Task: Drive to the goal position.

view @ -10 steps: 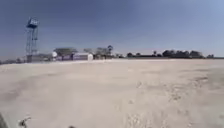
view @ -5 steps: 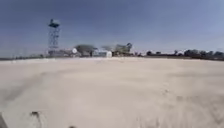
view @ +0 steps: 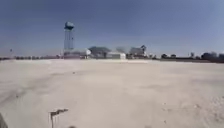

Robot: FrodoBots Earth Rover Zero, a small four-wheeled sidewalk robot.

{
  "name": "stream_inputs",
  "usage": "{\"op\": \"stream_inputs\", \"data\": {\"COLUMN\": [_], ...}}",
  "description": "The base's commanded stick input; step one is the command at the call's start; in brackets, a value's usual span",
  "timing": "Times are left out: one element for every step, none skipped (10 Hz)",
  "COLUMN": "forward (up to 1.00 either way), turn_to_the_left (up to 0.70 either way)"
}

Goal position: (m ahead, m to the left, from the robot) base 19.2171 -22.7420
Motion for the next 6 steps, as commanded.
{"op": "stream_inputs", "data": {"forward": [0.85, 0.85, 0.85, 0.85, 0.85, 0.85], "turn_to_the_left": [0.27, 0.13, 0.0, 0.0, 0.0, -0.01]}}
